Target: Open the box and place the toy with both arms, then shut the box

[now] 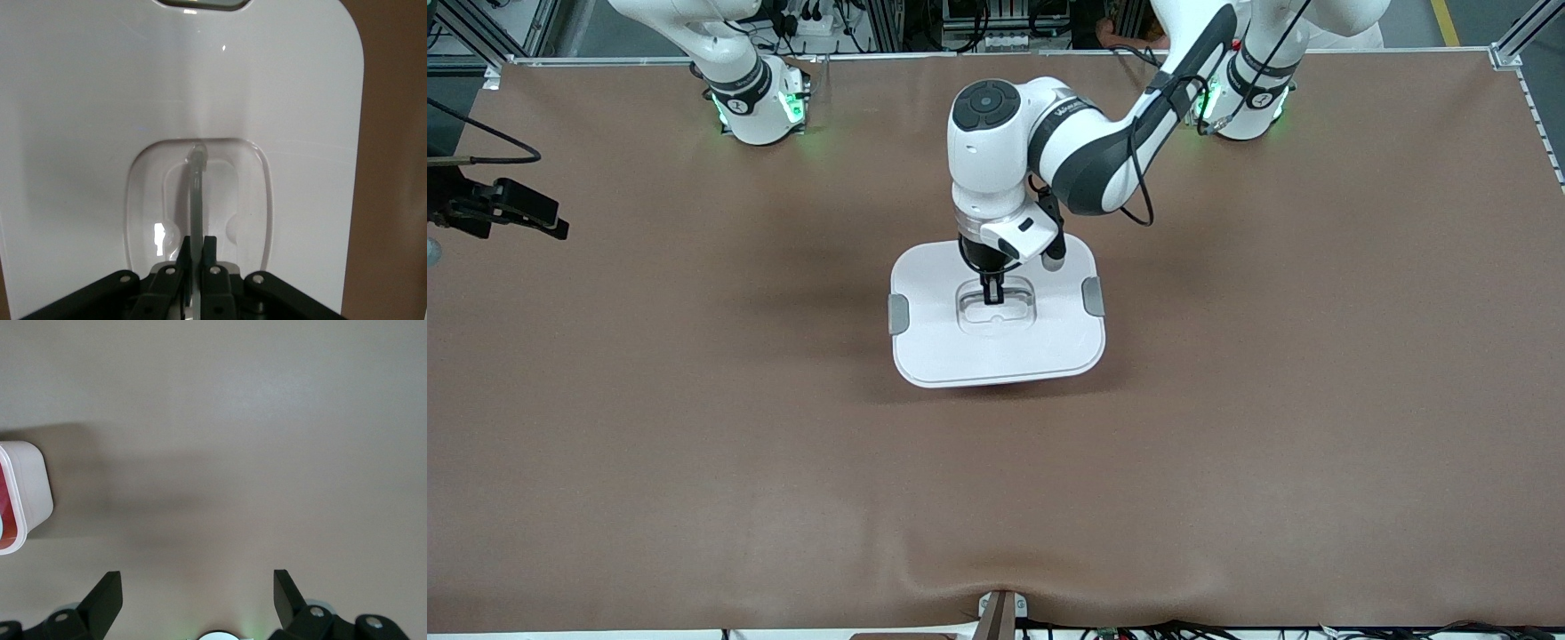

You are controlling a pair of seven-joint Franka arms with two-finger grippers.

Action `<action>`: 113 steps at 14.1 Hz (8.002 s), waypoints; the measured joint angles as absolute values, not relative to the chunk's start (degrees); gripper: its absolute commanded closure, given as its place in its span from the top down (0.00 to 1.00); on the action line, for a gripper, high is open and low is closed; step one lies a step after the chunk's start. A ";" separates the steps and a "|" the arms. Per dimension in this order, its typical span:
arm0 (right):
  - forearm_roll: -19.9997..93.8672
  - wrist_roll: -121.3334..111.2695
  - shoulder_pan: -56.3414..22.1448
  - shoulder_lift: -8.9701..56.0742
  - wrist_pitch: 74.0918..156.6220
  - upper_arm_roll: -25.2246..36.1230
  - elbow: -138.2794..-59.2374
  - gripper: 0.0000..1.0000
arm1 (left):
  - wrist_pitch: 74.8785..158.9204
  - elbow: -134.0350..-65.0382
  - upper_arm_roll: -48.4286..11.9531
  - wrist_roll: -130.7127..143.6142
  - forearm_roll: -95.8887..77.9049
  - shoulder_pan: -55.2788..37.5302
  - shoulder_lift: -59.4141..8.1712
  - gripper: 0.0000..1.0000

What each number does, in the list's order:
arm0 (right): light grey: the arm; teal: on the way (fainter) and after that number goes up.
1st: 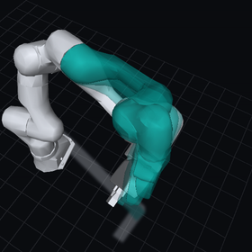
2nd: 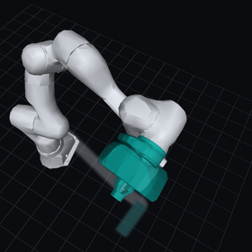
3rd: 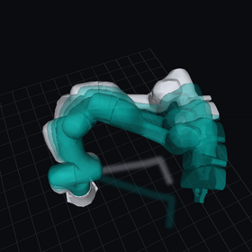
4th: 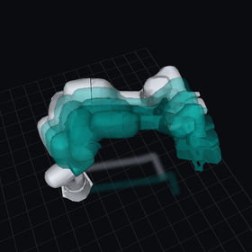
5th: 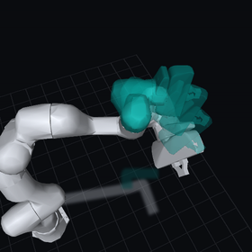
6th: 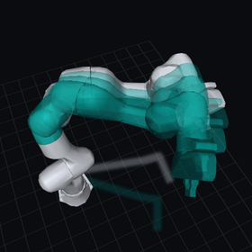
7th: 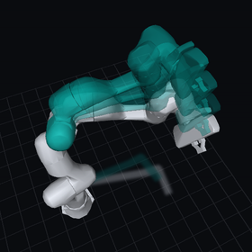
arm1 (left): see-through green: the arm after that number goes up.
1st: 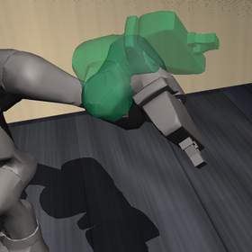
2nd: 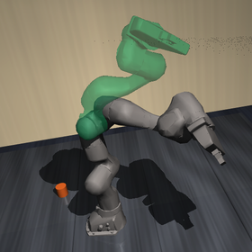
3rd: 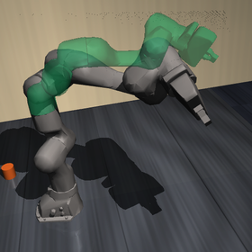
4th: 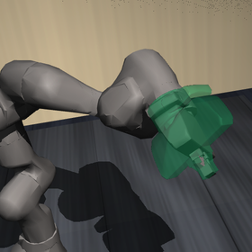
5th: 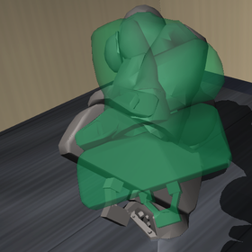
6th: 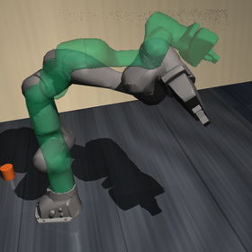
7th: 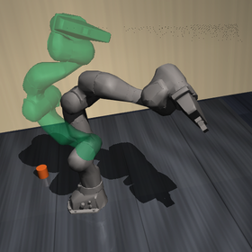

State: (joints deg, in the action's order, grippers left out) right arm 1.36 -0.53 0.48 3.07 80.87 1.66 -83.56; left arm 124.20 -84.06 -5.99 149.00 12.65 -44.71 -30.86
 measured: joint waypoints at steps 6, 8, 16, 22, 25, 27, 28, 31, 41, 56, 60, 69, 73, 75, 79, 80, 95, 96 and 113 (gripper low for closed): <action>1.33 -0.78 0.48 3.07 80.87 1.69 -83.56 1.00 | 129.07 -92.26 -5.86 149.22 15.25 -44.71 -27.10 0.00; 1.33 -0.79 0.48 3.07 80.86 1.69 -83.56 1.00 | 129.76 -93.05 -5.85 149.29 15.56 -44.71 -26.90 0.00; 1.33 -0.82 0.43 3.07 80.86 1.64 -83.54 1.00 | 132.04 -94.87 -5.95 149.29 15.58 -45.20 -26.79 0.00; 1.29 -0.81 0.34 3.06 80.82 1.71 -83.46 1.00 | 133.68 -95.60 -5.96 149.29 15.87 -45.21 -26.80 0.00; 1.27 -0.81 0.34 3.06 80.86 1.73 -83.46 1.00 | 134.10 -96.27 -5.95 149.29 17.15 -45.21 -27.02 0.00; 1.26 -0.81 0.34 3.06 80.92 1.74 -83.46 1.00 | 135.58 -96.48 -5.95 149.29 17.21 -45.21 -27.59 0.00; 1.23 -0.81 0.34 3.06 81.11 1.76 -83.46 1.00 | 136.10 -96.49 -5.94 149.40 17.21 -45.20 -27.82 0.00; 1.22 -0.80 0.37 3.06 81.86 1.91 -83.46 1.00 | 136.46 -96.49 -5.87 149.66 17.26 -45.18 -27.96 0.00; 1.08 -0.80 0.46 3.06 83.94 2.14 -83.02 1.00 | 136.57 -96.61 -5.88 152.18 17.27 -45.18 -27.96 0.00; 1.25 -0.80 3.07 3.07 81.29 2.59 -82.20 1.00 | 136.13 -96.54 -5.83 153.01 17.27 -45.03 -28.04 1.00; 1.48 -0.86 4.83 3.14 80.79 2.65 -82.20 1.00 | 134.56 -95.51 -5.79 153.21 17.27 -45.00 -27.53 1.00; 2.51 -0.87 2.37 3.54 87.03 1.16 -86.64 1.00 | 125.46 -94.36 -5.02 143.68 17.50 -42.26 -19.93 1.00; 3.89 -0.87 2.22 3.15 88.83 1.18 -87.72 1.00 | 124.69 -94.30 -4.94 136.56 17.50 -37.45 -16.41 1.00; 4.05 -0.87 1.83 2.26 89.22 1.14 -87.73 1.00 | 124.68 -94.29 -4.93 132.51 17.50 -35.09 -15.32 1.00; 4.06 -0.87 1.79 1.26 89.31 1.28 -88.07 1.00 | 123.97 -94.30 -4.94 125.82 17.50 -32.16 -14.69 1.00; 4.06 -0.87 1.78 1.13 89.31 1.27 -88.22 1.00 | 123.27 -94.30 -4.94 124.77 17.50 -32.02 -14.69 1.00; 4.02 -0.87 1.65 -0.83 86.90 1.38 -90.02 1.00 | 118.92 -91.31 -5.05 88.65 11.18 -17.25 -12.93 1.00; 3.83 -0.87 1.59 -0.95 86.90 1.30 -90.02 1.00 | 118.75 -91.05 -5.04 84.60 9.97 -15.42 -12.89 1.00; 0.77 -1.16 0.01 -1.29 85.96 1.13 -90.02 1.00 | 102.09 -85.21 -5.35 30.13 0.84 -0.38 -9.57 1.00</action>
